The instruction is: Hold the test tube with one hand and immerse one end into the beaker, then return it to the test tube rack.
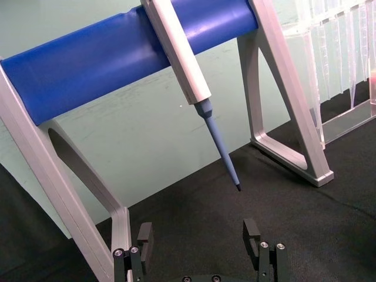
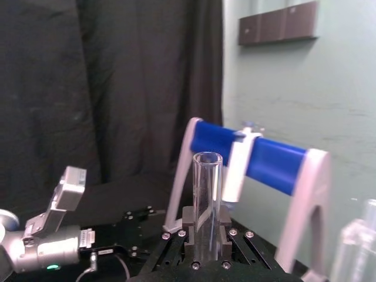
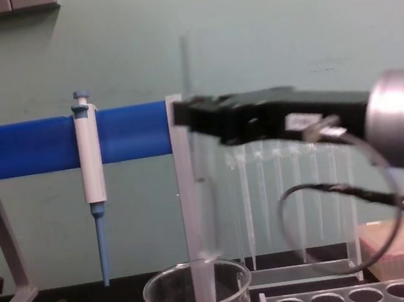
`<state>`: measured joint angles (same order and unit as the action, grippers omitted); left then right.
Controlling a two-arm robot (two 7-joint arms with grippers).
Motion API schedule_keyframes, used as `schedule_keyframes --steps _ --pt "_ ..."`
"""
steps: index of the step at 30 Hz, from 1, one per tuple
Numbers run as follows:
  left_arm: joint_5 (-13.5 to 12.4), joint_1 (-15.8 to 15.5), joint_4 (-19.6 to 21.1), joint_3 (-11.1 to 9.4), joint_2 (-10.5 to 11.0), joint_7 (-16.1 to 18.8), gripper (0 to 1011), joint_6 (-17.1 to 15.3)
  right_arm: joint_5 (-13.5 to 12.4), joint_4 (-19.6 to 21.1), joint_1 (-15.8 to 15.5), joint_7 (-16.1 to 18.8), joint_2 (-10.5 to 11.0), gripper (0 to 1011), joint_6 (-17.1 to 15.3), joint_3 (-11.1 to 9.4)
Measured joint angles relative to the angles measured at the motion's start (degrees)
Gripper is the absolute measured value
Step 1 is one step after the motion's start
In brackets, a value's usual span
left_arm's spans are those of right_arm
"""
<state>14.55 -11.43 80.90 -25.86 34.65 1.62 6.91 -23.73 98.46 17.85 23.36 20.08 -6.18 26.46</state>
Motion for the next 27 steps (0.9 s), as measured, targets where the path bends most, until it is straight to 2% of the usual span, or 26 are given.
schedule_keyframes --steps 4,8,20,27 --pt "0.00 0.00 0.00 0.00 0.00 0.00 1000 0.00 1.09 -4.26 1.94 1.09 -1.74 224 2.02 2.32" --pt "0.00 0.00 0.00 0.00 0.00 0.00 1000 0.00 1.82 -9.14 2.17 2.01 -2.90 225 4.88 3.56" --pt "0.00 0.00 0.00 0.00 0.00 0.00 1000 0.00 2.90 -17.62 0.03 3.68 -4.32 224 10.18 4.31" --pt "0.00 0.00 0.00 0.00 0.00 0.00 1000 0.00 2.85 -18.41 -0.31 3.85 -4.61 225 10.53 3.94"
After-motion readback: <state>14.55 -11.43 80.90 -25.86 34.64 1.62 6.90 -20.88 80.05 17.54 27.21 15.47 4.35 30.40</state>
